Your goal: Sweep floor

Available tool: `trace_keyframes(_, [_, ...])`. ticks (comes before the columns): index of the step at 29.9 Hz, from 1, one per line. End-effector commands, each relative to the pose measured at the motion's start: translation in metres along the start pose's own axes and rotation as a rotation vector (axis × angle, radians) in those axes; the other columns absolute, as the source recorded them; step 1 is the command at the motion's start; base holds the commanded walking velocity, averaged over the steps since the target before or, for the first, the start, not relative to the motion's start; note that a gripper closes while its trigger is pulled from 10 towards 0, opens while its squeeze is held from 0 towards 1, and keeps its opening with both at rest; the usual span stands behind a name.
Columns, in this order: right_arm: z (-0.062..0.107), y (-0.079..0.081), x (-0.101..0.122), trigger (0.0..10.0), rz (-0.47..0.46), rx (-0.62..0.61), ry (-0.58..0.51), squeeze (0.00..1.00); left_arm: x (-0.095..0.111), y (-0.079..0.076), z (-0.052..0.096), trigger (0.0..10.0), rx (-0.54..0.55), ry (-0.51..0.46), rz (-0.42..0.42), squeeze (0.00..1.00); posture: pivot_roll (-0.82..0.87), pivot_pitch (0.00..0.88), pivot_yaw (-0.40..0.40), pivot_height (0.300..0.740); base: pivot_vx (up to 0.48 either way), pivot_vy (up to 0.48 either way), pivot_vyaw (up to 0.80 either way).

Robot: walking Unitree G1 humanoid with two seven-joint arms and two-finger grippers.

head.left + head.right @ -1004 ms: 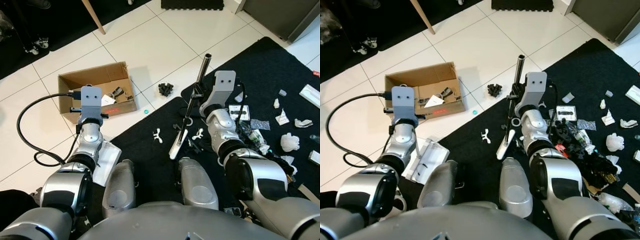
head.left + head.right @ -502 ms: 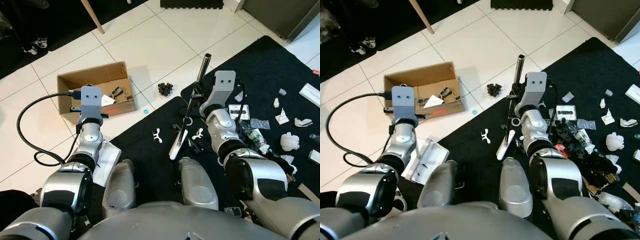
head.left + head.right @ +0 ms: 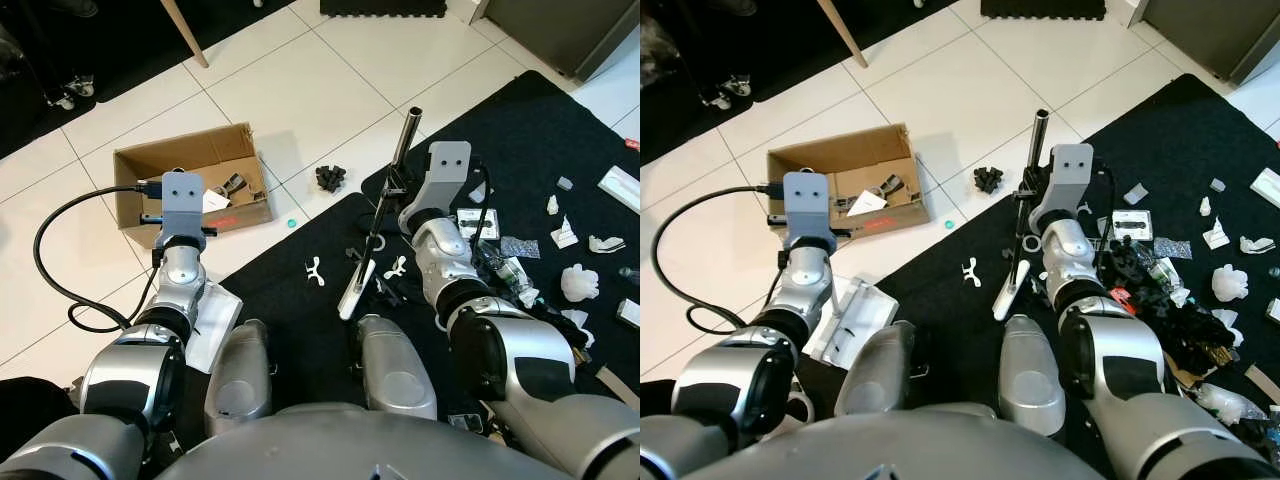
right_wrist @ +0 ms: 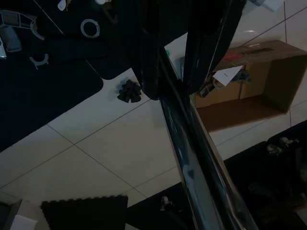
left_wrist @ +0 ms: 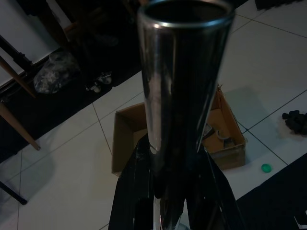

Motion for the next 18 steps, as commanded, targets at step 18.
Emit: trace_keyframes(18, [0.0020,0.0033,-0.0065,10.0,0.007,0.017,0.026,0.00,0.0007,0.0024,-0.0018,10.0,0.006,0.001,-0.035,0.00,-0.03,0.000,0.046,0.740,0.000,0.000,0.00])
Point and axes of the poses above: a point about 5 cm out from each wrist's last joint towards the gripper, its own z axis pointing back from the gripper into the wrist, its own x axis along the axis of the wrist's last joint, y = z × x, the point moved 5 cm from there along -z, pointing out of the wrist towards the gripper, and after that the axes turned 14 degrees about z, right-handed, at the moved point
